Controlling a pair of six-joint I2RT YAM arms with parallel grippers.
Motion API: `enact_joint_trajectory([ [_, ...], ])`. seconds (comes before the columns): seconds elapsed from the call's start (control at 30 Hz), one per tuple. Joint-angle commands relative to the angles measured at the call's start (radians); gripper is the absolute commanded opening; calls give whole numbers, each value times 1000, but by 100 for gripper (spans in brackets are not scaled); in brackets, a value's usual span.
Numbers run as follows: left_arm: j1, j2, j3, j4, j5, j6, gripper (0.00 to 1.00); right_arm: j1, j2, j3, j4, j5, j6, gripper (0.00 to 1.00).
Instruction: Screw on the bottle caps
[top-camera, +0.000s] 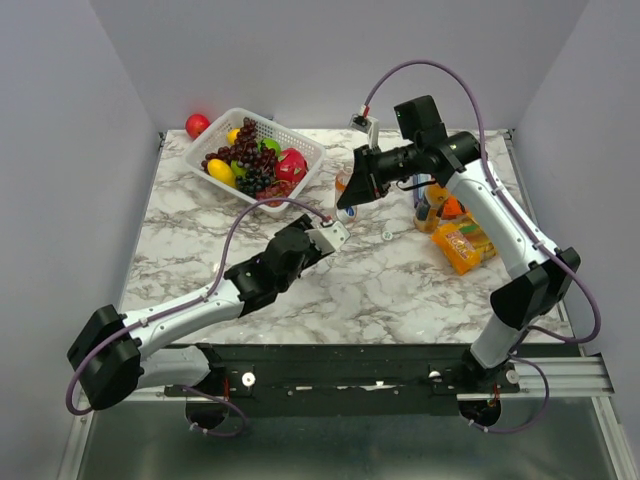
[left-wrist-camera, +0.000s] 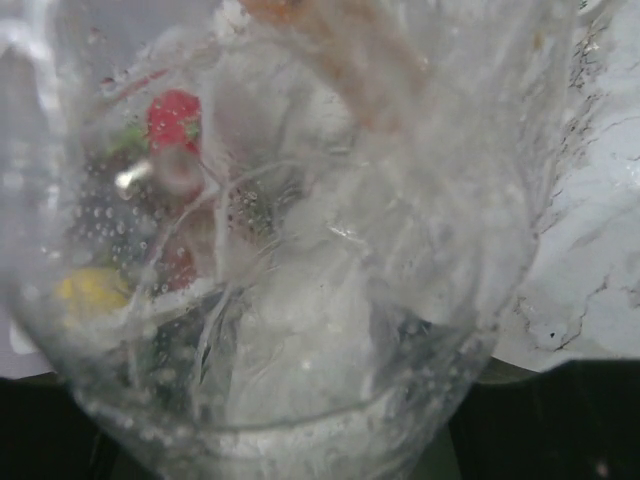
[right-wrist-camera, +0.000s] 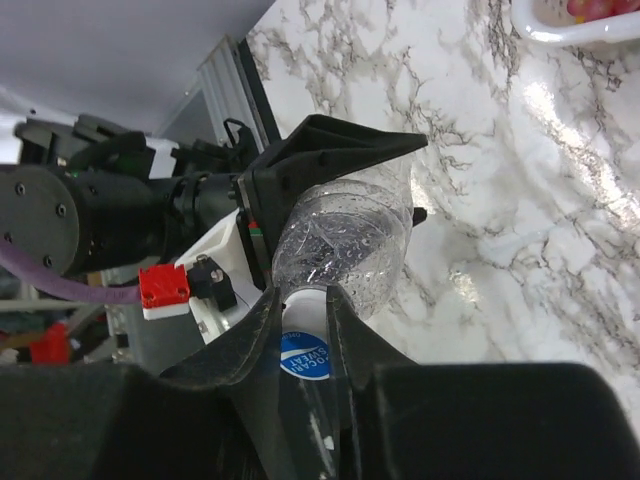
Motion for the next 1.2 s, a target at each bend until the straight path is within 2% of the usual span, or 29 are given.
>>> enact_joint_trajectory([
  [0.0,-10,-46,29,184,-70,-63,0,-17,24,39,28,47,105,17],
  [0.1,0,-66,22,107,28,-111,0,-39,-20,78,129,82,52,47],
  [0.17,13,-91,15,86,132,-181,0,-51,-63,37,251,83,21,53],
  [0.27,42,-112,7,67,273,-260,0,-54,-170,-132,432,51,18,64],
  [0.37,48,-103,24,64,337,-303,0,-54,-195,-192,471,-11,41,74],
  [0.4,49,-100,32,67,370,-311,0,-54,-195,-200,476,-31,42,80],
  [0.57,74,-80,53,69,458,-337,0,-51,-241,-301,640,-121,70,84],
  [0.73,100,-66,76,78,501,-384,0,-40,-227,-295,628,-149,44,84],
  [1.17,117,-32,136,67,625,-375,0,-7,-197,-306,634,-181,19,84],
])
